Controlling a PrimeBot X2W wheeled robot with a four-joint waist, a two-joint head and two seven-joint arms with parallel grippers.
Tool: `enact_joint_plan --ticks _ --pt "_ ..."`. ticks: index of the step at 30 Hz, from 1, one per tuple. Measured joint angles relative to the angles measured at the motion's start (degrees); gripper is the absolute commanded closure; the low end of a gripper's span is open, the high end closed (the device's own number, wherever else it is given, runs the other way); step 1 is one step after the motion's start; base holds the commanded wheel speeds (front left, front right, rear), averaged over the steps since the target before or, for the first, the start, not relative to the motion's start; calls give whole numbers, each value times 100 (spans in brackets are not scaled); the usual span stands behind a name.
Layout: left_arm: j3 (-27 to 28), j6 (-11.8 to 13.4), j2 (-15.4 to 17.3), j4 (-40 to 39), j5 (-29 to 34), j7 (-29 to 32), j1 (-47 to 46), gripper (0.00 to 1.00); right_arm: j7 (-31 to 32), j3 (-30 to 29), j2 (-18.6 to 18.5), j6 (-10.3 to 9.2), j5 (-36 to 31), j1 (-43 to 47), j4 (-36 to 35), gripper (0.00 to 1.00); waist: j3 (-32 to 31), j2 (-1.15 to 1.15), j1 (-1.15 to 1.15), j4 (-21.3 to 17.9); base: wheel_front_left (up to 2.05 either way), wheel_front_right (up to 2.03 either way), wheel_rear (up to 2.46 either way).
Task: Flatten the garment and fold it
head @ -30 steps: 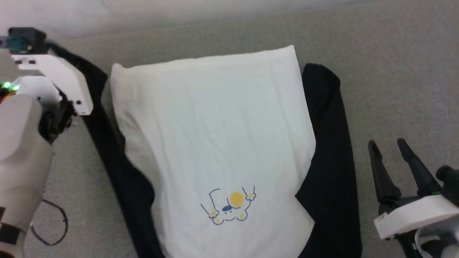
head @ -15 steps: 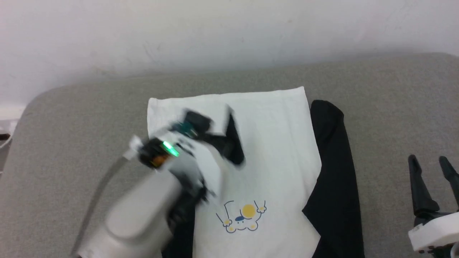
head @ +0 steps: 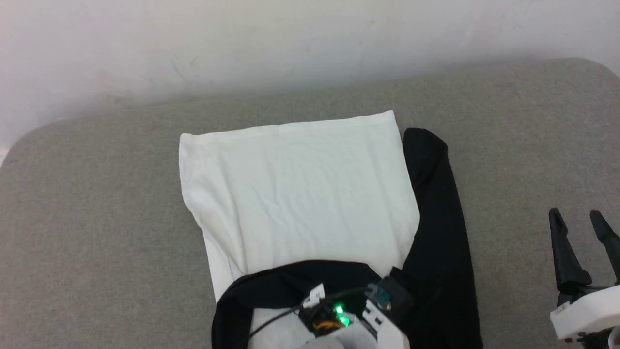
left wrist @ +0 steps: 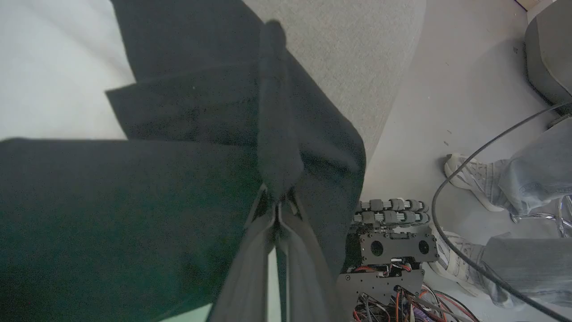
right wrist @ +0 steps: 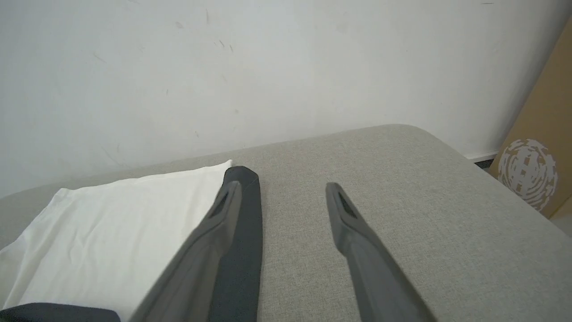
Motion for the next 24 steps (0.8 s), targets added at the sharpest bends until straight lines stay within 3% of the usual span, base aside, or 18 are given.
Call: enact_joint_plan --ticks 1,2,3,11,18,24 --pt "-32 -35 -16 105 -14 -25 62 100 -1 4 -2 0 0 0 3 0 22 0 0 -24 0 0 0" --pt "-57 -46 -23 177 -36 -53 115 6 -2 11 -1 0 0 0 12 0 40 0 0 -45 0 0 0" --pt "-59 -76 -23 224 -74 -118 160 0 -2 26 -1 0 1 0 23 0 54 1 0 -61 0 0 0" --pt "226 -71 0 -254 100 -1560 191 0 -8 122 -1 0 -13 20 101 0 -81 0 0 71 0 0 0" --pt "1176 627 461 -928 109 -2849 489 0 12 213 0 0 -107 202 118 0 -371 0 0 345 0 0 0" --pt "2163 1126 909 -1282 56 -3161 887 0 53 307 -1 0 -165 308 133 0 -552 0 0 590 0 0 0"
